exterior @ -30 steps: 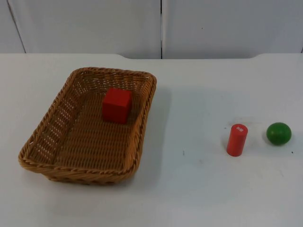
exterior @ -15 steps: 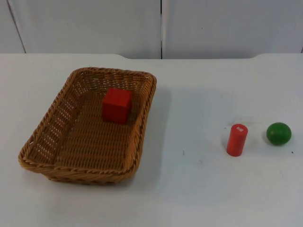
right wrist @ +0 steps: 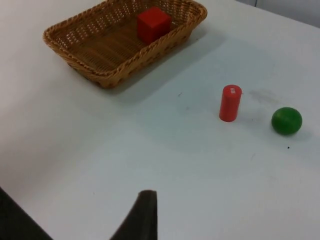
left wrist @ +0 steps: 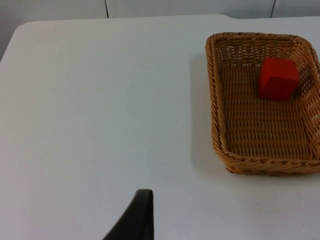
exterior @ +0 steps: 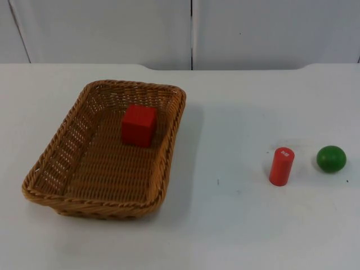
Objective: Pick up the basket with the left hand and place the object to the left of the red cylinder into the basket with the right hand.
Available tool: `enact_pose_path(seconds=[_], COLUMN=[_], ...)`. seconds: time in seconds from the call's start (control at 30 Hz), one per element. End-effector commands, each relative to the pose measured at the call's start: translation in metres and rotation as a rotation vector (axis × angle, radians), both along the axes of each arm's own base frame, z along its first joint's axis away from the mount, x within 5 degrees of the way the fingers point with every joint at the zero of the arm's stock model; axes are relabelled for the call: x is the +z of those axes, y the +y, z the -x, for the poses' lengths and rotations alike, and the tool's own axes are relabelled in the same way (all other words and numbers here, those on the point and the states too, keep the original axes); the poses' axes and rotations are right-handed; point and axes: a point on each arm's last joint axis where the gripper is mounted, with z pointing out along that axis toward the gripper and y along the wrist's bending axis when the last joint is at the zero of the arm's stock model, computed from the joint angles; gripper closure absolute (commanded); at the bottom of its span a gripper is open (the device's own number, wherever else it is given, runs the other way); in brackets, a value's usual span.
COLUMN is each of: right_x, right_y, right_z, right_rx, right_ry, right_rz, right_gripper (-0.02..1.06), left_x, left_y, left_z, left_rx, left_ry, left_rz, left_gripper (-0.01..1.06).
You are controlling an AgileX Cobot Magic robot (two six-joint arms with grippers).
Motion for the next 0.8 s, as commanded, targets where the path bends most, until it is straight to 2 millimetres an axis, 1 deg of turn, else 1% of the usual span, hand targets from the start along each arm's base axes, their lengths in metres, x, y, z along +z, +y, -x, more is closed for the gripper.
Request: enact_pose_path(seconds=[0.0,0.3,0.4,0.53,0.77], right_x=[0.0002,0.0002,0.0002,0.0002,0.0002], right_y=[0.0003,0.0004,0.0004,0.0004,0.0004], right_z=[-0.0006,-0.0005,-0.0005,-0.0005,-0.0005], right_rx=[-0.006,-0.005,-0.005,-0.005,-0.005], right_ry=[-0.012,-0.011,-0.011,-0.011,-0.011], right_rz=[-0.009,-0.011,-0.010,-0.010,-0.010], right_gripper=[0.14,0.14,0.12,-0.01,-0.01], left_x=[-0.0017,-0.0017,-0.0017,-0.0017,-0.0016], left_y=[0.0001,0.0001,0.0001,0.0001,-0.0010], left_z=[0.0000,0.0000,0.0000,0.0000,0.0000], left_rx=[0.001,0.001,0.001,0.001,-0.006], left_ry=[0.005,0.005,0.005,0.005,0.005], left_rz=[0.006,0.006,0.006,0.006,0.020], left_gripper=[0.00,0.00,0.00,0.00,0.00])
